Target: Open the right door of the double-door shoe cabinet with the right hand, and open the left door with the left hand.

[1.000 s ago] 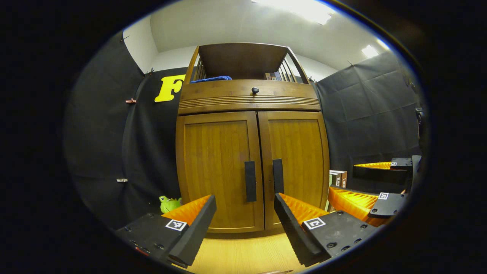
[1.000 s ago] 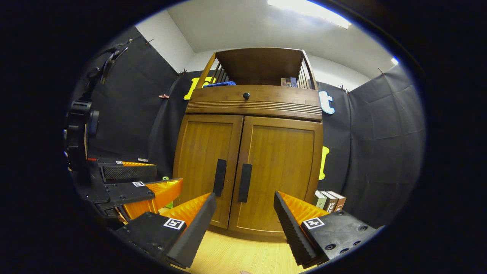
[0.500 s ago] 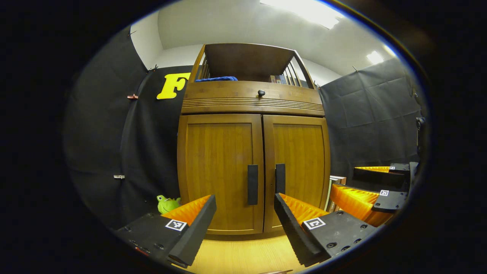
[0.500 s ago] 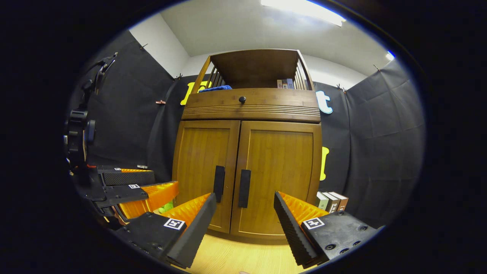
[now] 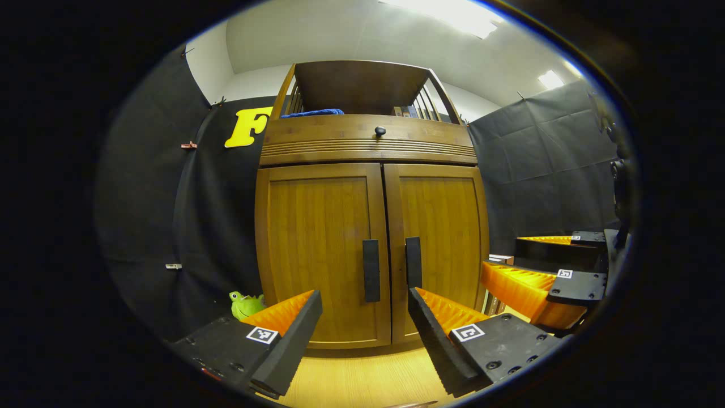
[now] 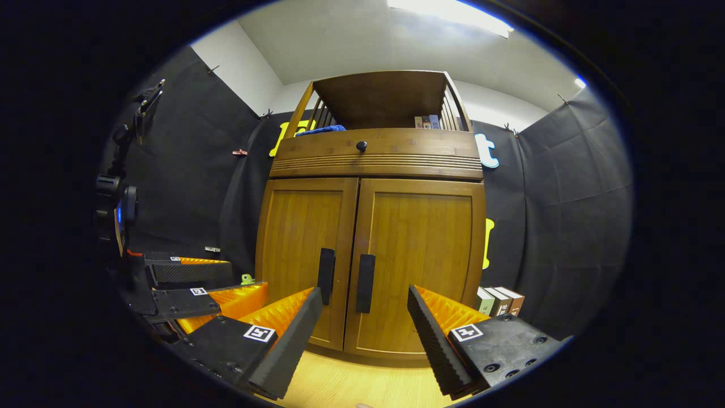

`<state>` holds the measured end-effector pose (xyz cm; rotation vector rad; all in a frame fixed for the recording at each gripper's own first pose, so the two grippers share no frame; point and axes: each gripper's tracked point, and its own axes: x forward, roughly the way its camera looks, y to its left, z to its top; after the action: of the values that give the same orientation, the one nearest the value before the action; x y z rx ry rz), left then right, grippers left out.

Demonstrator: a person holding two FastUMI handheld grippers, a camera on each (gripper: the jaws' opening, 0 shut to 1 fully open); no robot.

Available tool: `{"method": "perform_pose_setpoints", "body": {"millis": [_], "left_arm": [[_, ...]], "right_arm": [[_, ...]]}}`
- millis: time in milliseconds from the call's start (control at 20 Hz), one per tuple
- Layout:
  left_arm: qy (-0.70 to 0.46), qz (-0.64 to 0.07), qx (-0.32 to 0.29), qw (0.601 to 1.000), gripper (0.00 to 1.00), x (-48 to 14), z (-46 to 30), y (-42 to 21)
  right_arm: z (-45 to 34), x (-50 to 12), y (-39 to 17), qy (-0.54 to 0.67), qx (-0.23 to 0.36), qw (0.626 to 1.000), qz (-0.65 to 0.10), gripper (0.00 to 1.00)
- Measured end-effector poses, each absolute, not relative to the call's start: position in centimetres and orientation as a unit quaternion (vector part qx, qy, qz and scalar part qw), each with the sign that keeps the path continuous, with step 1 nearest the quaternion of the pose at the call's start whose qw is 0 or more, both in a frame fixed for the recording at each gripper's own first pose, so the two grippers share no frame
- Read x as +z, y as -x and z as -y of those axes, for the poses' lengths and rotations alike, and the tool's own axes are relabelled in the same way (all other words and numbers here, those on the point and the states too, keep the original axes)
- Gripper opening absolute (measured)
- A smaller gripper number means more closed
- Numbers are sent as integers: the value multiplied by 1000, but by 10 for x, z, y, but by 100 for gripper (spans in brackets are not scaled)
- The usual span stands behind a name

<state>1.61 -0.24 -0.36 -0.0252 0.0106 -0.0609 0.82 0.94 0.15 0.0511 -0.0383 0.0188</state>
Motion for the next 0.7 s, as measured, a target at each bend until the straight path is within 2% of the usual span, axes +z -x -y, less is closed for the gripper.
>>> {"method": "perform_pose_setpoints", "body": {"millis": [150, 200, 300, 350, 700], "left_arm": [[7, -5, -37, 999, 98, -4, 3, -15], [5, -5, -38, 999, 95, -4, 4, -16], [3, -9, -41, 999, 98, -7, 6, -15], [3, -11, -43, 999, 95, -8, 7, -14], [5, -14, -35, 999, 95, -10, 1, -4]], "right_arm": [[-13, 0, -12, -36, 15, 999, 18, 96], [-14, 1, -13, -41, 15, 999, 18, 96], [-17, 5, -22, -48, 15, 998, 23, 96], [-18, 7, -24, -51, 15, 998, 26, 96], [-23, 3, -42, -59, 24, 998, 23, 96]]}}
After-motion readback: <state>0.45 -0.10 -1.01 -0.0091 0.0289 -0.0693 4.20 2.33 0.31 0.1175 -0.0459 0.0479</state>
